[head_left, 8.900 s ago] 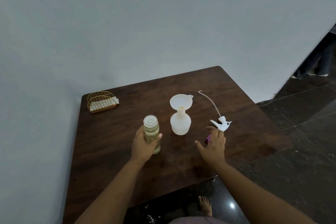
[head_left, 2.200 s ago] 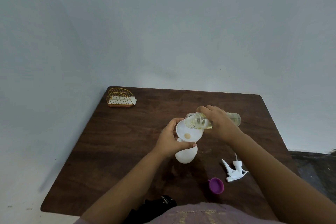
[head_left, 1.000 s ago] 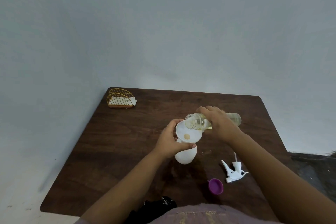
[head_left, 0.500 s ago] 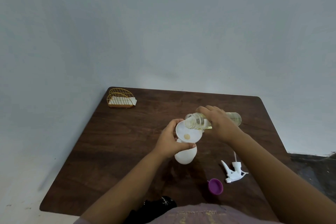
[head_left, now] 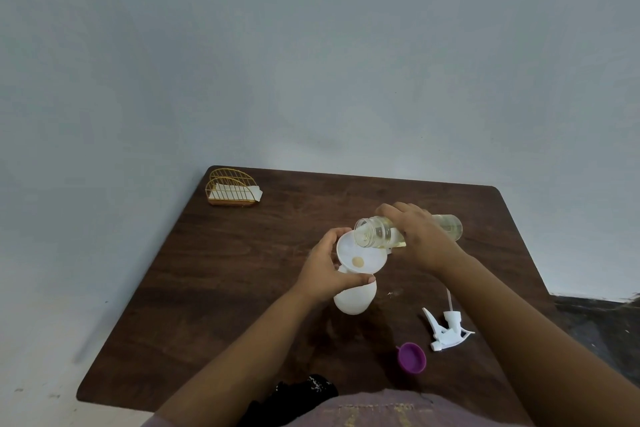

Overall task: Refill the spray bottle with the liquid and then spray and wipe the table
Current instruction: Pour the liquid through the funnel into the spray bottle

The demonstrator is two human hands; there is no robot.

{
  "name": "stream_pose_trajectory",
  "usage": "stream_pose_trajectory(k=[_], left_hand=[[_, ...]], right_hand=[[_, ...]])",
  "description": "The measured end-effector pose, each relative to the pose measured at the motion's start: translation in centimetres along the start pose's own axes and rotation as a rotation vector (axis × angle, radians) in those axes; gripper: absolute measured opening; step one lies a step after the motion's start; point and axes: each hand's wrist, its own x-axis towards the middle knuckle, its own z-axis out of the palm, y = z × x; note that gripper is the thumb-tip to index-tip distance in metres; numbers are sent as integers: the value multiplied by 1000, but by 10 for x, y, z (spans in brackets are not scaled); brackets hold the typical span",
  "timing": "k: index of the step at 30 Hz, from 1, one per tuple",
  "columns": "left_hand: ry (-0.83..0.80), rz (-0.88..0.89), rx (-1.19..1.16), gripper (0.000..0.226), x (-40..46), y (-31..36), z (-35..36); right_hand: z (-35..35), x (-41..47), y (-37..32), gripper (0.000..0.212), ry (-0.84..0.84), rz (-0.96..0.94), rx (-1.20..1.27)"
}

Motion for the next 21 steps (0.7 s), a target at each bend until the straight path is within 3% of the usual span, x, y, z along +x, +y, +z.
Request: stream_pose_trajectory(k=[21], left_hand=[[2,-3,5,82,1,-3,0]], right_hand=[[-2,-1,-2,44,5,-2,-18]])
